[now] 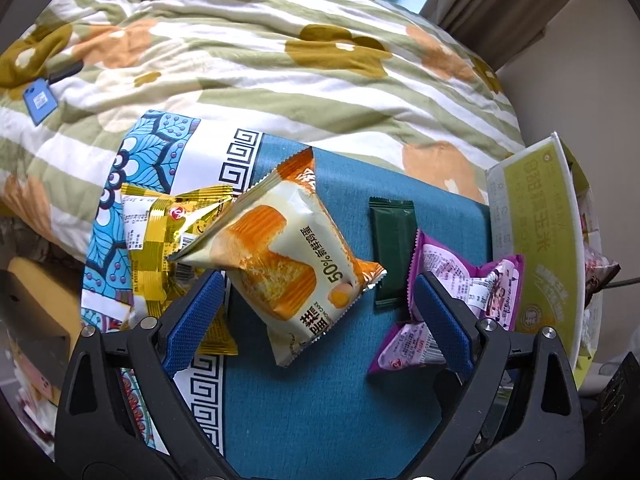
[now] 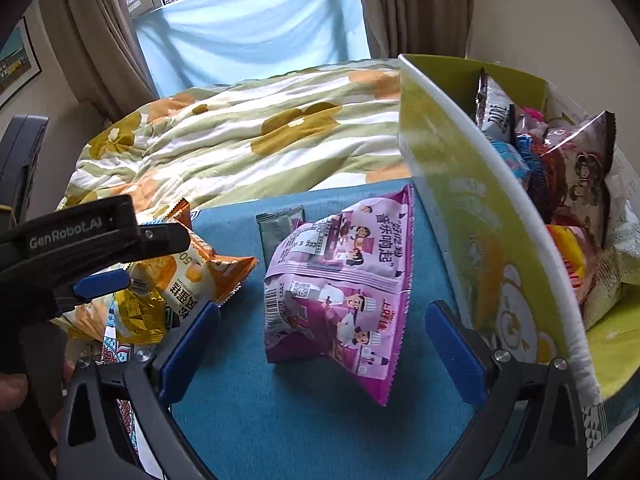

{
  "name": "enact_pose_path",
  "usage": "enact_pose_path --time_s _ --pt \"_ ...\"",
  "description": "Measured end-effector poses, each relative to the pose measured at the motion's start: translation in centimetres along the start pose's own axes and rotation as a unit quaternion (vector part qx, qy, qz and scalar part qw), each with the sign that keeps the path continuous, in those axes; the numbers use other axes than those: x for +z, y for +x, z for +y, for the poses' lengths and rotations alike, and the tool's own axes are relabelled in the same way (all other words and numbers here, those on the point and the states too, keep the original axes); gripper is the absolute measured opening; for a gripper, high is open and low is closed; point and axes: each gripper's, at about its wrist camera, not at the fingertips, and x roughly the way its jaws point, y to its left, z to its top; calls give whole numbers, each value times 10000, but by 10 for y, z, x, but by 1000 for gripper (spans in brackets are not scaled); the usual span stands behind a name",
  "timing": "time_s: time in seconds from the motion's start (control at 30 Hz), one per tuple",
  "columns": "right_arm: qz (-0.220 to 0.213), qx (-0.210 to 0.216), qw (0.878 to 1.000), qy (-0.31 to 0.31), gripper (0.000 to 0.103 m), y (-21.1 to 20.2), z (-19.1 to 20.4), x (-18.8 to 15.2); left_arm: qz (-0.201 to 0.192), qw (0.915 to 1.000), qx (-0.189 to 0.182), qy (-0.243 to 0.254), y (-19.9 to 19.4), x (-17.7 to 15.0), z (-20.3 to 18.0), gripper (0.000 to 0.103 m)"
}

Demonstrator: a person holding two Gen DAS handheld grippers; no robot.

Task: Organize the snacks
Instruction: 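Grasp the yellow cake bag with the left gripper while the right grasps the purple bag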

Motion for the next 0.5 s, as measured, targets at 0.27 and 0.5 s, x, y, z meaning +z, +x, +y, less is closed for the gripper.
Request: enact_pose_path --time_s 0.27,0.5 --pt "434 231 9984 269 102 36 -19 5 119 9995 278 -93 27 14 1 95" --pt "496 379 9979 188 102 44 -18 10 180 9989 429 -88 39 25 -1 91"
